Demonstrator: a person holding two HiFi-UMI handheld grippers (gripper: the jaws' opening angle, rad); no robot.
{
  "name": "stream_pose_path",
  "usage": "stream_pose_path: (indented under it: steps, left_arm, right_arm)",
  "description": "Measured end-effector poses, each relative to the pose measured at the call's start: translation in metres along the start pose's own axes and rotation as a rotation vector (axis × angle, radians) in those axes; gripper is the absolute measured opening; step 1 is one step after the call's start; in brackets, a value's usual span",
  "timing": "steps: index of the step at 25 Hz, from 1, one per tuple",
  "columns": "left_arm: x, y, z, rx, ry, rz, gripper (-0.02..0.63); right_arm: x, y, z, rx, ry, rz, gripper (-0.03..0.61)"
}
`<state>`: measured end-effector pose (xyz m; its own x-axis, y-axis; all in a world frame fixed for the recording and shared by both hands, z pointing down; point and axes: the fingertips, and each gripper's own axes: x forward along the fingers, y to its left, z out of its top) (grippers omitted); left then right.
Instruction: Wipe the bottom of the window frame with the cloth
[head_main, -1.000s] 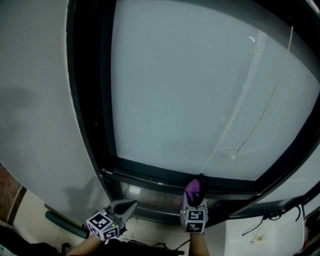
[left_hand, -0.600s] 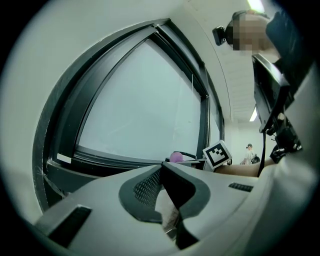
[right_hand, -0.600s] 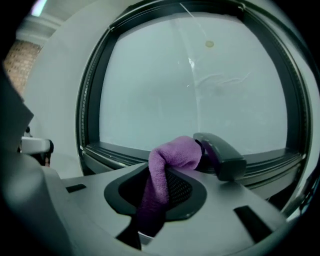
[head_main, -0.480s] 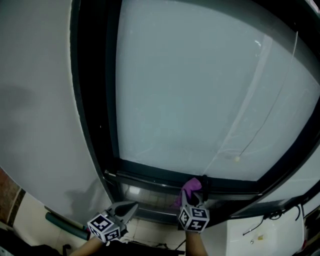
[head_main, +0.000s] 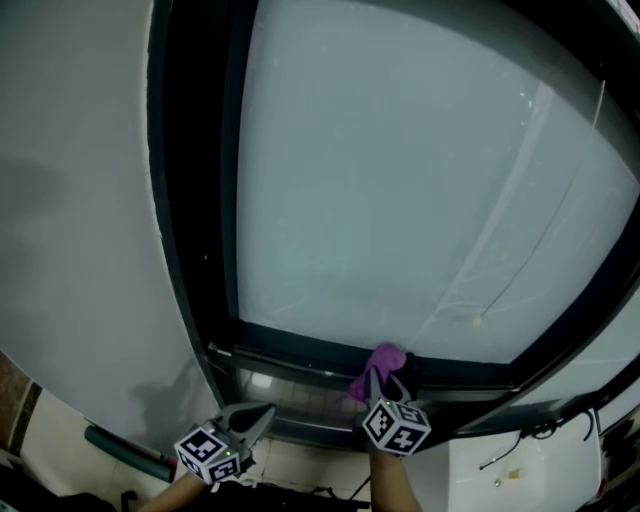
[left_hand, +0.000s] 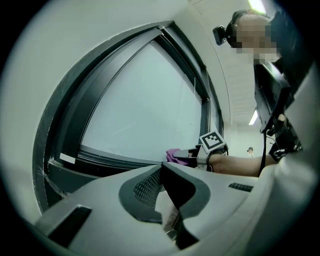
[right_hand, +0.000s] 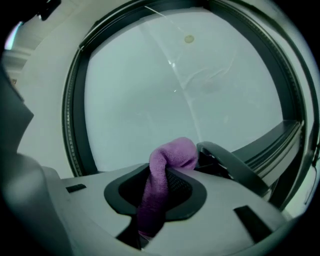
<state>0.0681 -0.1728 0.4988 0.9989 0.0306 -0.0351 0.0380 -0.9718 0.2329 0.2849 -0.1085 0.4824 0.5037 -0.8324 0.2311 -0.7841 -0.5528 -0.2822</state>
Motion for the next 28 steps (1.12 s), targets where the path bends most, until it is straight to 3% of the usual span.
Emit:
stream_pose_path:
  steps: [8,10,16,28]
  left_arm:
    - [0.0,0.008,0.006,-0.012,-0.028,0.013,0.005]
    - [-0.001,0.009,0.007,-0.014,-0.032,0.016,0.005]
    - [-0.006,0.012,0.005,-0.012,-0.034,0.041,0.005]
    - [-0.015,0.012,0.005,-0.005,-0.049,0.094,0.005]
  right_arm:
    - [0.019,-0.011,0.016,0.415,0.017,0.032,0.087]
    - [0.021,-0.013,0.009,0.47,0.039,0.043,0.087]
    - [0.023,-0.009,-0.003,0.347,0.094,0.048,0.088]
    - [0.037,0.015,-0.017,0.257,0.216,0.154,0.088]
